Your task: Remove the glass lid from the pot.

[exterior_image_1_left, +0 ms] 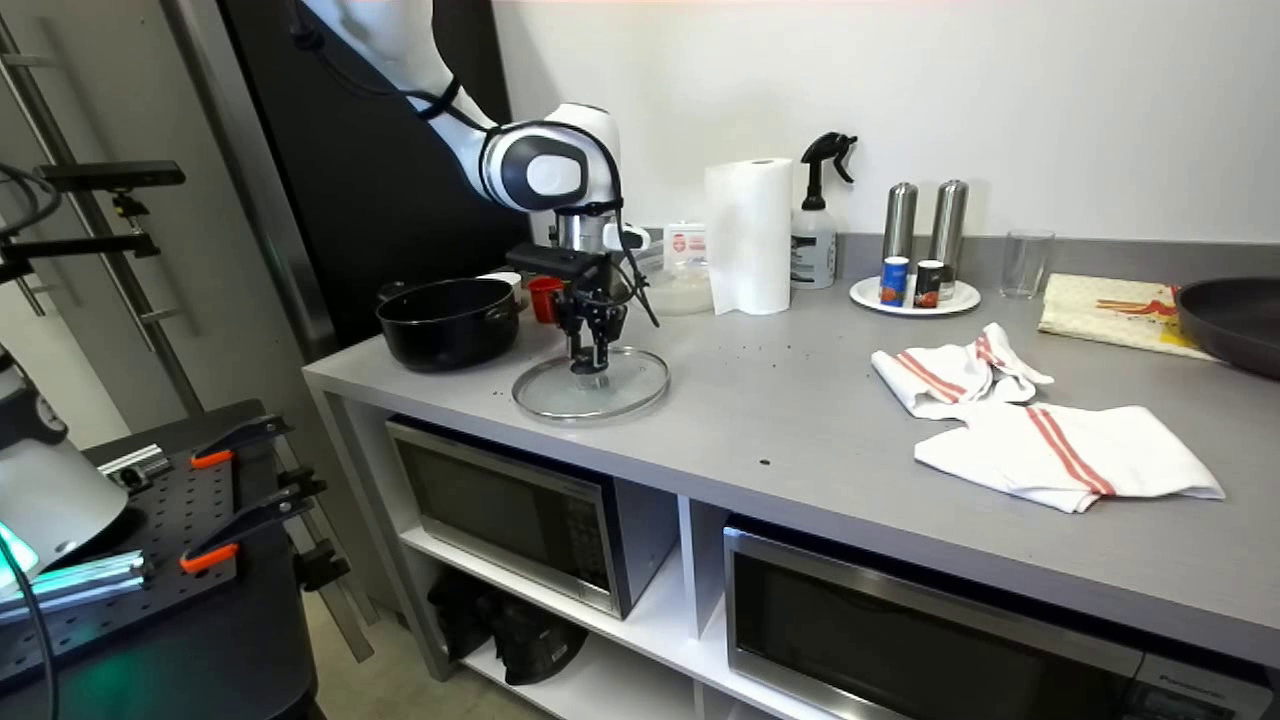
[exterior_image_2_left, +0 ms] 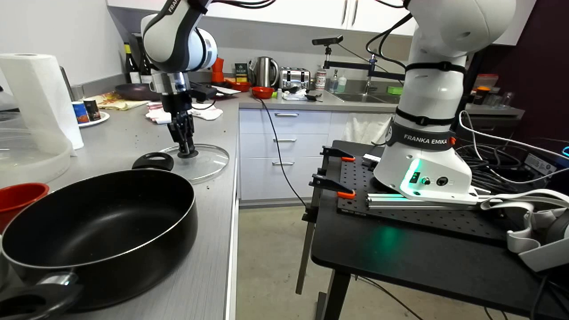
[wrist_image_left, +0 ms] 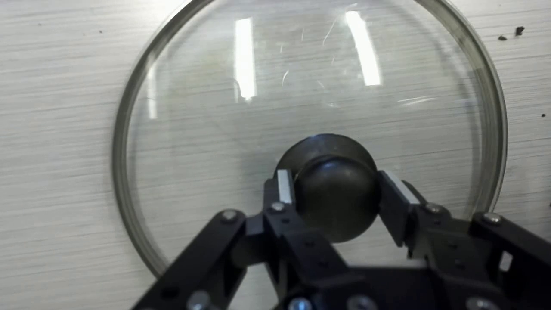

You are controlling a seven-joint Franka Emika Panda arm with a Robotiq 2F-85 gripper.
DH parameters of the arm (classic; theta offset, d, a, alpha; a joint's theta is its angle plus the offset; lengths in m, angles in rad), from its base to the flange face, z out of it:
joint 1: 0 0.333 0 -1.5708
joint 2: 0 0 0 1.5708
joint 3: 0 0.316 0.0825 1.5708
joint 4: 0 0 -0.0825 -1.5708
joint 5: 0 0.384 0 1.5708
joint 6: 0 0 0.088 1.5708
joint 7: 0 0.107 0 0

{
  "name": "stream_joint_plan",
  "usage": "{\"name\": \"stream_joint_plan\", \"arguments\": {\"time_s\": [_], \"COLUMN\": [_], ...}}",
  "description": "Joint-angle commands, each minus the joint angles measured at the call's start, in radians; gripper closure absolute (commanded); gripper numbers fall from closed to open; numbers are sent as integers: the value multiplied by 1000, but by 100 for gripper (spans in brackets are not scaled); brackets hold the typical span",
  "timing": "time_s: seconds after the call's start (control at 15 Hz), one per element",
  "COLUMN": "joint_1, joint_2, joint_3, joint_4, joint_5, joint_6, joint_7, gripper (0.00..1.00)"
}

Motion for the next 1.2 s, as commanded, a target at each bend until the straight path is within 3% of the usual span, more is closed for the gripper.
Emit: {"name": "stream_joint_plan", "arguments": {"time_s": [0.0,0.33,0.4,0.47,0.73,1.07,1.13], "joint_1": [21,22,20,20,17,14,7], "joint_2": [32,24,20,18,-5,-75,-24], "joint_3": [-11,-7,-4,-3,4,19,19], "joint_4": [24,21,18,16,-1,-45,3], "joint_5": [-30,-25,-22,-22,-16,-11,-9], "joint_6": [53,65,66,67,91,104,84], "joint_7": [44,45,44,43,42,29,20], "gripper": [75,75,25,24,0,0,0]}}
